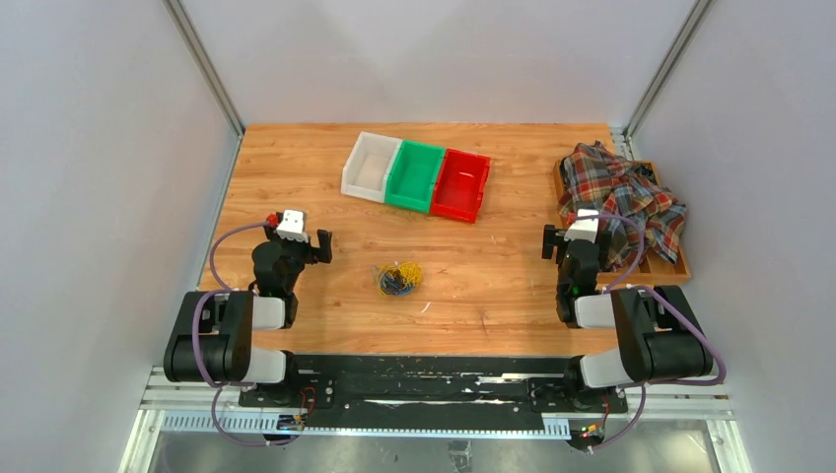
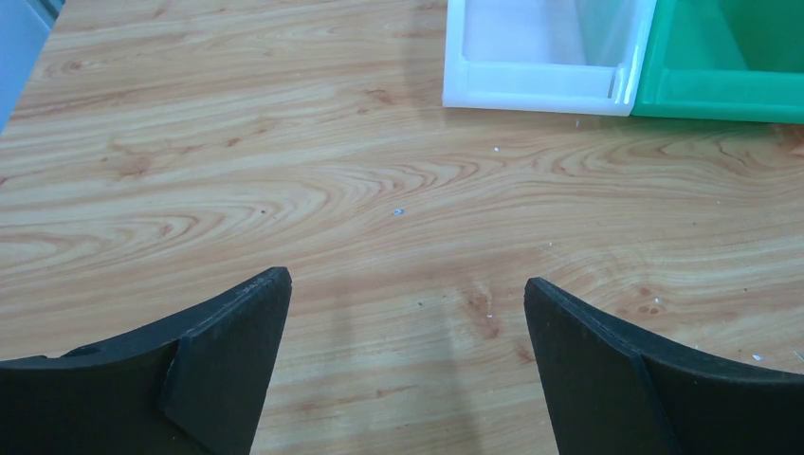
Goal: Untangle the cables
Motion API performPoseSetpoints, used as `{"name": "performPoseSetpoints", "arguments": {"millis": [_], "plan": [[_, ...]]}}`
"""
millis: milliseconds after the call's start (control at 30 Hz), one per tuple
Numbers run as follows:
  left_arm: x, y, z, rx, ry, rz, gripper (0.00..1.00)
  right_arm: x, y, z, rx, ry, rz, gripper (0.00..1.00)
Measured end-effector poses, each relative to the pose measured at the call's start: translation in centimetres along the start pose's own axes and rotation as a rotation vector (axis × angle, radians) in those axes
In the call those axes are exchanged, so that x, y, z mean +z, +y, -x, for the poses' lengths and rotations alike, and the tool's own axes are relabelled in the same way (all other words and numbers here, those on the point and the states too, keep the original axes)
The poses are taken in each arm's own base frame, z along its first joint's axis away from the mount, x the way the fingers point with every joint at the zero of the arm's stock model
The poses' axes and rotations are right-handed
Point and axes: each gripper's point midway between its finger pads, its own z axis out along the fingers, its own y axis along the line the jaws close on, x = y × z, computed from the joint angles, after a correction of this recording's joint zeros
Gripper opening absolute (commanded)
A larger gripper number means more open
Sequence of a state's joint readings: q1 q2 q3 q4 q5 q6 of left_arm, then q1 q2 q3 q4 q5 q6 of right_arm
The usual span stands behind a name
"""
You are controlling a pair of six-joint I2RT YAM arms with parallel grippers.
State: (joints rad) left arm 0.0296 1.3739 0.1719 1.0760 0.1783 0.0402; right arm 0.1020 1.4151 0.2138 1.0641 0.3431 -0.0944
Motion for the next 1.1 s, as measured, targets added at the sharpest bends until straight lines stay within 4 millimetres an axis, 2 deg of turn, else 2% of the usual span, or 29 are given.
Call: {"name": "performPoseSetpoints", "arguments": {"millis": [400, 467, 500, 600, 667, 733, 800, 833, 900, 1000, 1033, 1100], "plan": [[0.0, 0.0, 0.0, 0.000, 0.000, 0.000, 0.98, 0.0, -0.1, -0.1, -0.001, 0.004, -0.002, 0.94], [0.0, 0.0, 0.0, 0.000, 0.000, 0.000, 0.98, -0.2, -0.3, -0.4, -0.014, 0.061, -0.008, 0.93], [0.0, 0.0, 0.0, 0.000, 0.000, 0.000, 0.98, -0.1, -0.5, 0.1, -0.005, 0.082, -0.020, 0.94], [0.0, 0.0, 0.0, 0.001, -0.002, -0.001, 0.98, 0.7, -1.5, 4.2, 0.062, 0.134, -0.090, 0.93], [-0.1, -0.1, 0.2, 0.000, 0.000, -0.003, 0.98, 1.1, -1.7, 8.1, 0.127, 0.133, -0.102, 0.93], [-0.2, -0.1, 0.5, -0.003, 0.017, -0.005, 0.98, 1.1, -1.5, 10.9, 0.205, 0.132, -0.095, 0.94], [0.4, 0.2, 2.1, -0.001, 0.032, -0.005, 0.98, 0.9, -1.1, 12.1, 0.271, 0.148, -0.083, 0.93], [1.0, 0.4, 3.6, 0.005, 0.030, -0.009, 0.98, 0.7, -0.9, 12.1, 0.292, 0.162, -0.075, 0.93], [2.3, 0.7, 7.5, 0.027, 0.022, -0.024, 0.98, 0.1, 0.2, 11.3, 0.342, 0.231, -0.027, 0.93], [3.4, 0.7, 12.2, 0.056, 0.035, -0.063, 0.98, -1.0, 2.6, 10.2, 0.386, 0.323, 0.086, 0.92], [3.5, 0.6, 13.3, 0.066, 0.050, -0.082, 0.98, -1.5, 3.3, 9.8, 0.400, 0.352, 0.123, 0.91], [3.5, 0.0, 14.2, 0.075, 0.097, -0.128, 0.98, -2.5, 4.7, 9.3, 0.418, 0.397, 0.184, 0.91]]}}
